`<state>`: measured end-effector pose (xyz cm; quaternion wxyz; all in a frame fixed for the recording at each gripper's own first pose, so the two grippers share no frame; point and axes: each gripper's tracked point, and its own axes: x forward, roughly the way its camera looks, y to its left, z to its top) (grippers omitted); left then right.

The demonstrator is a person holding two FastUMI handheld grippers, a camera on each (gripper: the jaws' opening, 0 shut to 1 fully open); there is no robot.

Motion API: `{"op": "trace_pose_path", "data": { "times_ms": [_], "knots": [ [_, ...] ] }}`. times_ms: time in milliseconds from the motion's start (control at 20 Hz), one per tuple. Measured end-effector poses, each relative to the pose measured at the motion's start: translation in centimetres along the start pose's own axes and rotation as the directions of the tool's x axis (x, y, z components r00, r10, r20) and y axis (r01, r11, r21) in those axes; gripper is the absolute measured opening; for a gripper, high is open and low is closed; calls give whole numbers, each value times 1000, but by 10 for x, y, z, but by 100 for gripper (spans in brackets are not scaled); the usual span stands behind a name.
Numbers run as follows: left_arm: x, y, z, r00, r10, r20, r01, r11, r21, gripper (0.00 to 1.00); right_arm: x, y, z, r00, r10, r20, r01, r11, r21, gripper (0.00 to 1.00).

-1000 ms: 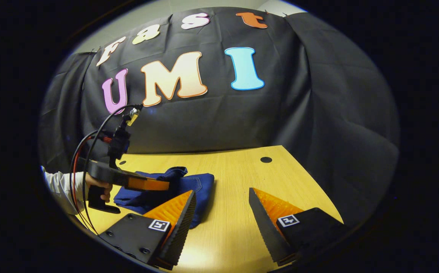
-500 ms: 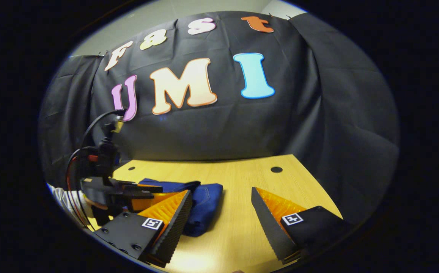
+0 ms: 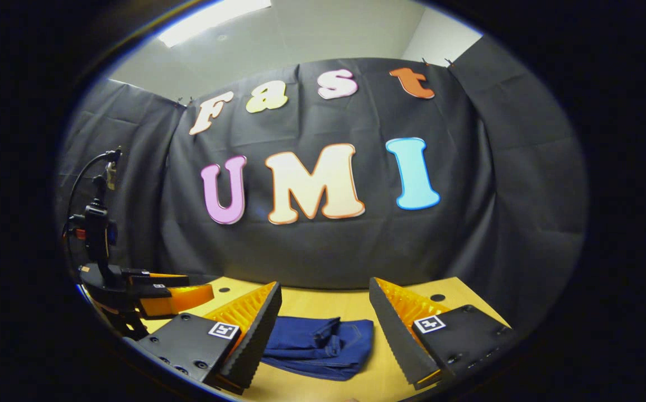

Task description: Grasp the waist and the cuffs of the jeans and fold them to make the two legs overlap; first hold the waist and fold one-third of the jeans toward the cuffs, then hold the cuffs and fold the remaining one-third in the same direction to finish folding.

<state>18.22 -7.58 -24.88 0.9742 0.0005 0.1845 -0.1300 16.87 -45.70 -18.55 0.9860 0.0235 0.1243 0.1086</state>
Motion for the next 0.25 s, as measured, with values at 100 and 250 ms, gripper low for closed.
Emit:
{"op": "trace_pose_path", "data": {
  "times_ms": [100,250],
  "knots": [
    [-25,21,15,998,38,43,-38,999,17,95,-9,18,11,1000,6,31,-7,1000,13,97],
    [-54,38,28,995,59,83,-59,998,1,94,-25,37,25,998,-2,65,2,1000,-3,97]
  ]
}}
